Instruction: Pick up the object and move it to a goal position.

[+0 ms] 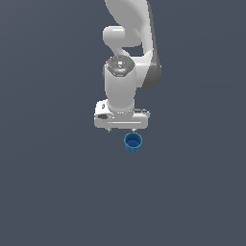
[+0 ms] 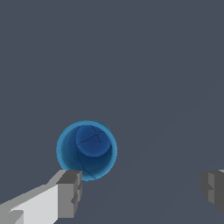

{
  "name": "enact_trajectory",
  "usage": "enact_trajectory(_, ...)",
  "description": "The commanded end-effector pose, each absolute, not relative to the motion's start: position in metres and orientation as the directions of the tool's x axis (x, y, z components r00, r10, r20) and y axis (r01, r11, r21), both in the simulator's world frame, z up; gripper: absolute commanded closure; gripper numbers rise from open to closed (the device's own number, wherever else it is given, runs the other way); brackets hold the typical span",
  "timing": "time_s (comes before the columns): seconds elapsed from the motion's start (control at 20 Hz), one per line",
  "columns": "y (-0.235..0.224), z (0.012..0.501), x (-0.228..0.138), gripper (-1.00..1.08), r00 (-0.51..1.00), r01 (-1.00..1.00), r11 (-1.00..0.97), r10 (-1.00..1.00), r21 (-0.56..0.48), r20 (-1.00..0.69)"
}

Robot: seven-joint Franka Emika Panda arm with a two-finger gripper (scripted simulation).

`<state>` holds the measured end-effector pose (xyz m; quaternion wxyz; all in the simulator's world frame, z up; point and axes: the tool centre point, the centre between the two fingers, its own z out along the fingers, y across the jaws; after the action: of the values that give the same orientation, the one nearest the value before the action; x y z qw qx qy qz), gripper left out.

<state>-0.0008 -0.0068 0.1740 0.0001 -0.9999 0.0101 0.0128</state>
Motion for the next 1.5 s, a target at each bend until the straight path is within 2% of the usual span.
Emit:
enact_trajectory(0.0, -0.007, 0.174, -0.001, -0.2, 0.999, -0.02, -1.0, -0.02, 0.0, -0.026)
enact_trajectory(0.65, -0.005, 0.164, 0.001, -0.2, 0.994, -0.017, -1.0, -0.017, 0.0, -0.111)
enact_trajectory(1.45, 0.001, 0.126, 0.002, -0.2, 0.918, -0.005, -1.0, -0.005, -0.001, -0.398)
